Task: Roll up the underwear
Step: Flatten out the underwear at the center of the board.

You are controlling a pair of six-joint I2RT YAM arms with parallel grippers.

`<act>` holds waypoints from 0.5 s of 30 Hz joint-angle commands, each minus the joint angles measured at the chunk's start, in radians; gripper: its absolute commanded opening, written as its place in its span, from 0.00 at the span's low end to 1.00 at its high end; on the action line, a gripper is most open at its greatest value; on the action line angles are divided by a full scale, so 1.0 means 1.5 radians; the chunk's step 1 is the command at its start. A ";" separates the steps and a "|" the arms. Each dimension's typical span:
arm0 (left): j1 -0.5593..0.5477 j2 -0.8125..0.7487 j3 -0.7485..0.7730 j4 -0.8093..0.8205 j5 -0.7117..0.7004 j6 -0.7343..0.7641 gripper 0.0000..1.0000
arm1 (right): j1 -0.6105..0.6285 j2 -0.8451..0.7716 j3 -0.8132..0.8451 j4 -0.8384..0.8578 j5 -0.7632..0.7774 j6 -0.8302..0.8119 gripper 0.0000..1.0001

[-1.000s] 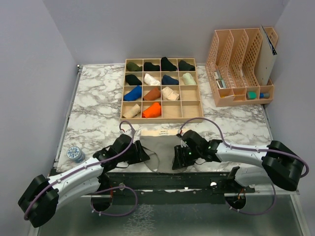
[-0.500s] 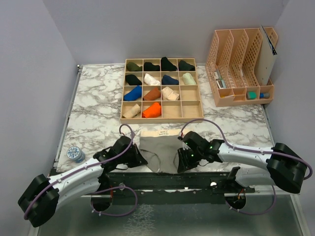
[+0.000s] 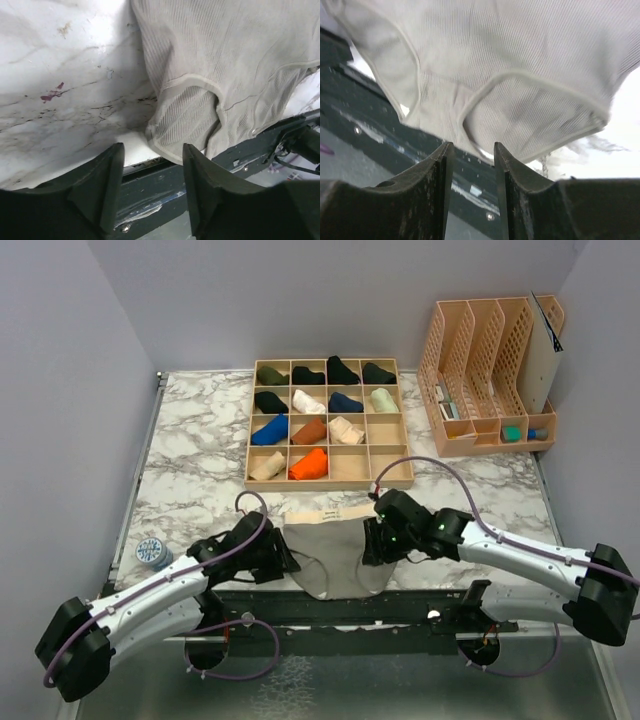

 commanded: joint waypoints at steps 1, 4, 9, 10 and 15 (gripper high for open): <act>-0.002 -0.010 0.093 -0.076 -0.114 0.023 0.65 | -0.001 -0.002 0.050 -0.015 0.161 0.004 0.42; 0.000 0.000 0.158 -0.106 -0.205 0.068 0.88 | -0.012 0.045 0.078 0.021 0.169 0.011 0.41; 0.062 0.101 0.202 -0.079 -0.193 0.168 0.96 | -0.013 0.112 0.101 0.065 0.168 0.005 0.41; 0.089 0.131 0.198 -0.057 -0.159 0.192 0.95 | -0.014 0.120 0.101 0.069 0.173 0.005 0.41; 0.159 0.252 0.182 0.066 -0.042 0.272 0.88 | -0.028 0.134 0.092 0.102 0.175 -0.004 0.40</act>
